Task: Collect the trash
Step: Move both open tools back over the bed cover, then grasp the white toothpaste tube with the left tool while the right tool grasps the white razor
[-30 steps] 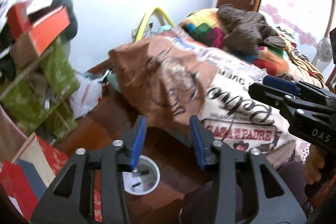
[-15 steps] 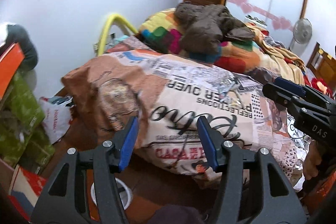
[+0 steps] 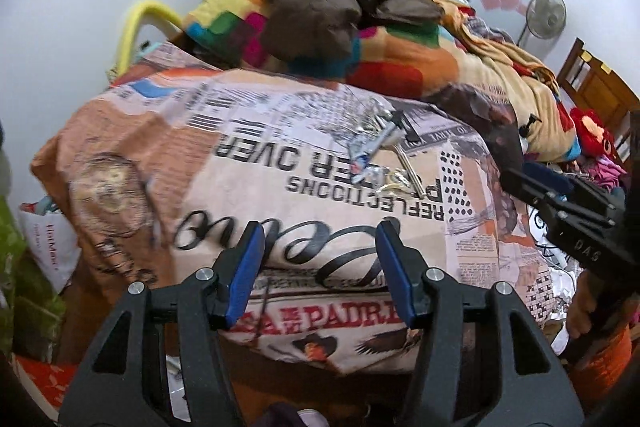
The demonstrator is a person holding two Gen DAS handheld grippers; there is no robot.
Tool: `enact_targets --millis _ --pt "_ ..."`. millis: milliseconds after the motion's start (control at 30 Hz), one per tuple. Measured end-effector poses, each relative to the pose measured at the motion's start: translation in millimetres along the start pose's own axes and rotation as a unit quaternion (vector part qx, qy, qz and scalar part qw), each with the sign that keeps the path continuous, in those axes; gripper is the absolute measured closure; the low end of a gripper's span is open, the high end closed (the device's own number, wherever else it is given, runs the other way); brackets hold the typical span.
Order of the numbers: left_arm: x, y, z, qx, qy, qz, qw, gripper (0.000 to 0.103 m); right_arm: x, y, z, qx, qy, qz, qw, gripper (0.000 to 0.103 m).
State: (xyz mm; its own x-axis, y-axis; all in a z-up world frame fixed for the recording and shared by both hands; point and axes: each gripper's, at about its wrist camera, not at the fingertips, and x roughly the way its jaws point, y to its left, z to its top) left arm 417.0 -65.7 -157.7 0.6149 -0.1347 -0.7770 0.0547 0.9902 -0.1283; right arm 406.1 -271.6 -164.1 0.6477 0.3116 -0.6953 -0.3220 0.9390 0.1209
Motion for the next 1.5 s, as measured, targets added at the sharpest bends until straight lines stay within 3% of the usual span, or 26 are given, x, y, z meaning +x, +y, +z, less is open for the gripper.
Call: enact_targets --millis 433,600,733,900,1133,1333,1500 --pt "105 -18 21 0.016 0.053 -0.023 0.9982 0.046 87 -28 -9 0.034 0.060 0.007 0.998 0.053" --pt "136 -23 26 0.020 0.049 -0.043 0.9977 0.046 114 -25 -9 0.023 0.075 0.002 0.997 0.071" --pt "163 -31 33 0.031 0.051 -0.050 0.9970 0.061 122 -18 -9 0.004 0.073 -0.007 0.997 0.076" --pt "186 -37 40 0.035 0.048 -0.048 0.9971 0.076 127 -10 -9 -0.025 0.062 -0.022 0.998 0.091" --pt "185 -32 39 0.031 0.053 -0.040 0.9973 0.102 127 -25 -8 0.010 0.075 0.004 0.997 0.094" --pt "163 -24 17 0.049 0.068 -0.019 0.9963 0.102 107 -35 -26 0.017 0.086 0.008 0.996 0.094" --pt "137 -14 -11 0.053 0.086 -0.023 0.9946 0.102 88 -47 -40 0.025 0.102 0.019 0.994 0.094"
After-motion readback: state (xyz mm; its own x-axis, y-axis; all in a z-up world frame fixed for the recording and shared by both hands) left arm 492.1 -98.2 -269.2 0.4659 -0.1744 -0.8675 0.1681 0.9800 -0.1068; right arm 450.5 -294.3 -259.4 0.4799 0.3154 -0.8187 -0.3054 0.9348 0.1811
